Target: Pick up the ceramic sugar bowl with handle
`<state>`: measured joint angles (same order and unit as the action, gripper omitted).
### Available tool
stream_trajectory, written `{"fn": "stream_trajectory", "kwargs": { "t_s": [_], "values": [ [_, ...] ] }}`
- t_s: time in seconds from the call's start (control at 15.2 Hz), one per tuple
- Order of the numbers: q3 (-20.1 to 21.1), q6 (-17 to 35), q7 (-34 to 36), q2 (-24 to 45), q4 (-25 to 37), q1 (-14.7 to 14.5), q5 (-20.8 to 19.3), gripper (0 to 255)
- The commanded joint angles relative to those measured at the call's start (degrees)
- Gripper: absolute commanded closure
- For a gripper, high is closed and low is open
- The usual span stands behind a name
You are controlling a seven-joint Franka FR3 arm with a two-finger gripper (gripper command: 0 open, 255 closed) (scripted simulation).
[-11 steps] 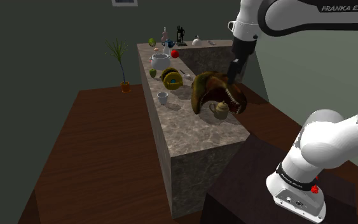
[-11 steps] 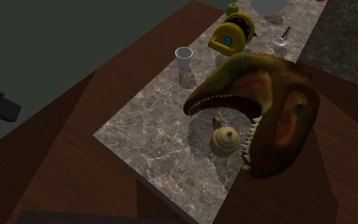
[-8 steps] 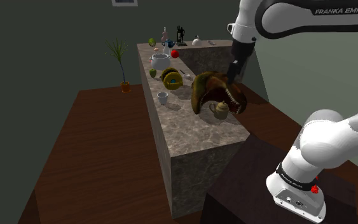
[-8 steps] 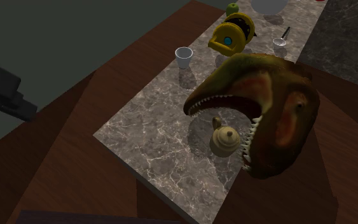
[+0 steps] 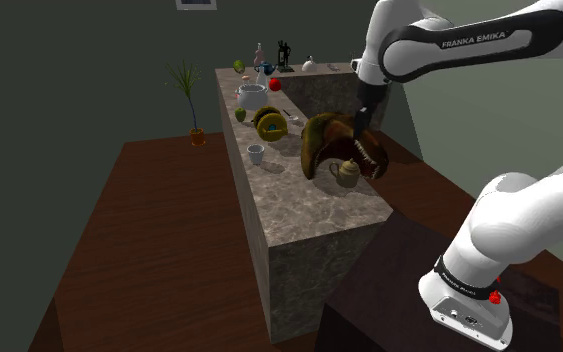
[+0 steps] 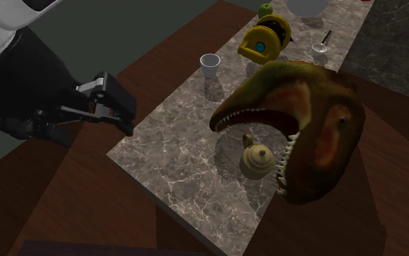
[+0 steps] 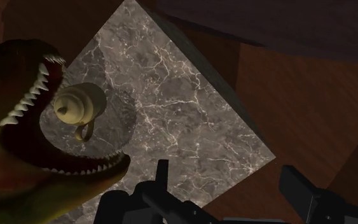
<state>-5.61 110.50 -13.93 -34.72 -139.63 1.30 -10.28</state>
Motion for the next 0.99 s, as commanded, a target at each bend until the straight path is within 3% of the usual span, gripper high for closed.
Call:
{"fn": "stream_trajectory", "kwargs": {
  "t_s": [0.0, 0.46, 0.92],
  "values": [
    [-1.8, 3.2, -2.1, 3.0, -0.2, 0.4, -0.6, 0],
    [-8.6, 13.1, -10.7, 15.4, 2.2, 1.4, -0.8, 0],
    [-13.9, 21.0, -21.0, 30.4, 8.5, 2.1, 3.6, 0]
  ]
}}
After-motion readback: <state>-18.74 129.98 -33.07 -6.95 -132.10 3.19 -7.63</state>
